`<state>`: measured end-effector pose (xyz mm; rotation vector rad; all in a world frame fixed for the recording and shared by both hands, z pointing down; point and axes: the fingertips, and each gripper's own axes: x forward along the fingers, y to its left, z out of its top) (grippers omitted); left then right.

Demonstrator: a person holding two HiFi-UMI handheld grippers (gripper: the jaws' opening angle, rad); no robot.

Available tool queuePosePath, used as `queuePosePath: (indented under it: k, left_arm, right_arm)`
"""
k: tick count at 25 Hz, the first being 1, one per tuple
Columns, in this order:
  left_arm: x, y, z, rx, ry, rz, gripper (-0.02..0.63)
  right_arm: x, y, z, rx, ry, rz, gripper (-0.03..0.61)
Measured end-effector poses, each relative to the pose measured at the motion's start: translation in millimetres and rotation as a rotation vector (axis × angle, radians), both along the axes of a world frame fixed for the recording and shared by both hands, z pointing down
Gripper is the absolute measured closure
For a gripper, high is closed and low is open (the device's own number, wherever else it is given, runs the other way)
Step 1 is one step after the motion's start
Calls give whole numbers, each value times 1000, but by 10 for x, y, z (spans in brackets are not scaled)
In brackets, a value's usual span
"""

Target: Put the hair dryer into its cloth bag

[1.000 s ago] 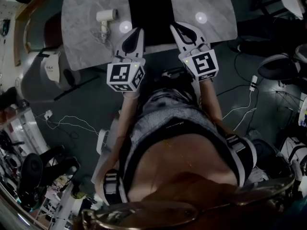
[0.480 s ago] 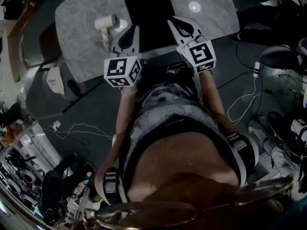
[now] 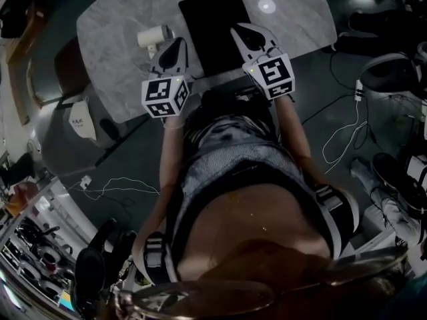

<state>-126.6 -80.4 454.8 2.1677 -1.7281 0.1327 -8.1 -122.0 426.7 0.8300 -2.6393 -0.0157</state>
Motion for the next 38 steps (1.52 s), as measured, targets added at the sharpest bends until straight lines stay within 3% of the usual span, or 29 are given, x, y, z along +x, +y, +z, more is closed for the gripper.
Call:
queuePosePath:
  k: [5, 11, 13, 16, 20, 24, 32, 38]
  left_arm:
    - [-326, 74, 235, -41, 11, 6, 606]
    - [-792, 279, 796, -164, -28, -36, 591]
    - [-904, 304, 937, -199, -36, -49, 524]
    - [-1042, 351, 1133, -249, -35, -64, 490]
    - [-1112, 392, 1512, -372, -33, -56, 323]
    - [-1224, 355, 1906, -484, -72, -81, 241]
    - [-1379, 201, 2296, -630, -81, -98, 219]
    - [-1340, 174, 2466, -735, -189, -89, 219]
  right_arm:
    - [-62, 1, -8, -6, -1, 35, 515]
    - [-81, 67, 25, 6, 13, 81, 515]
    - [-54, 70, 34, 1, 11, 96, 515]
    - [-26, 88, 81, -14, 15, 107, 515]
    - [18, 89, 132, -29, 23, 108, 515]
    - [75, 29, 138, -34, 26, 100, 515]
    - [234, -150, 172, -58, 44, 98, 515]
    - [424, -263, 289, -92, 57, 99, 515]
